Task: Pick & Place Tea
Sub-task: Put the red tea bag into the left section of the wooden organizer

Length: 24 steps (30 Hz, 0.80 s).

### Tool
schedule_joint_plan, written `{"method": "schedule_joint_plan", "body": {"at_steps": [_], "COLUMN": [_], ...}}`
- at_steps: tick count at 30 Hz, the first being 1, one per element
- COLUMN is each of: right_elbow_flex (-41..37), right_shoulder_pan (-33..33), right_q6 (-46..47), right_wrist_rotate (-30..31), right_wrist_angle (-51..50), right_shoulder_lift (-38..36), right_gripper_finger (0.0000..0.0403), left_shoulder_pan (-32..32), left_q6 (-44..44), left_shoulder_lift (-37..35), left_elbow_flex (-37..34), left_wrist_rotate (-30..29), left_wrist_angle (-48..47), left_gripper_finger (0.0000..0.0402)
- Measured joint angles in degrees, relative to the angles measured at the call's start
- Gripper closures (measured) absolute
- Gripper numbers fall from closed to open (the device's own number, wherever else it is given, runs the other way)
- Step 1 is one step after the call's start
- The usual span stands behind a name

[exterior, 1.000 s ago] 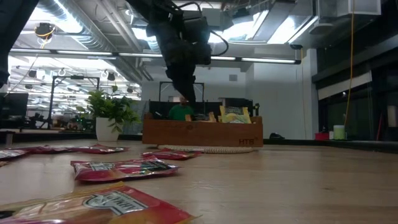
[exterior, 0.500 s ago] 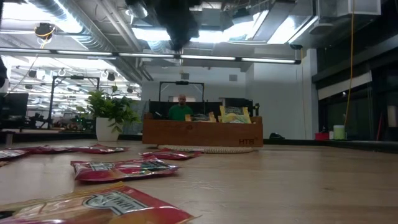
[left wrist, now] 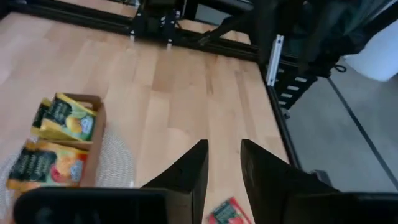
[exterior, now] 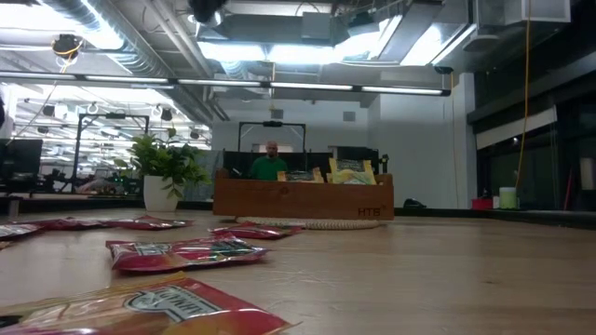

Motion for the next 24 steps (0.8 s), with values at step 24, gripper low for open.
{"method": "schedule_joint_plan", "body": {"at_steps": [24], "right_elbow_flex": [-11.1], "right_shoulder_pan": [-2.1], "right_q6": [2.5], "right_wrist_rotate": [-12.8], "right_wrist_angle": [22.8], "right_shoulder_lift": [11.0], "right_gripper_finger": [0.0149], "left_shoulder_pan": [-21.3], "left_q6": [-7.6], "left_shoulder_lift": [-6.3], "left_elbow_flex": [-4.0], "left_wrist_rotate": [-23.5], "left_wrist_angle": [0.1], "left_gripper_finger": [0.0311]}}
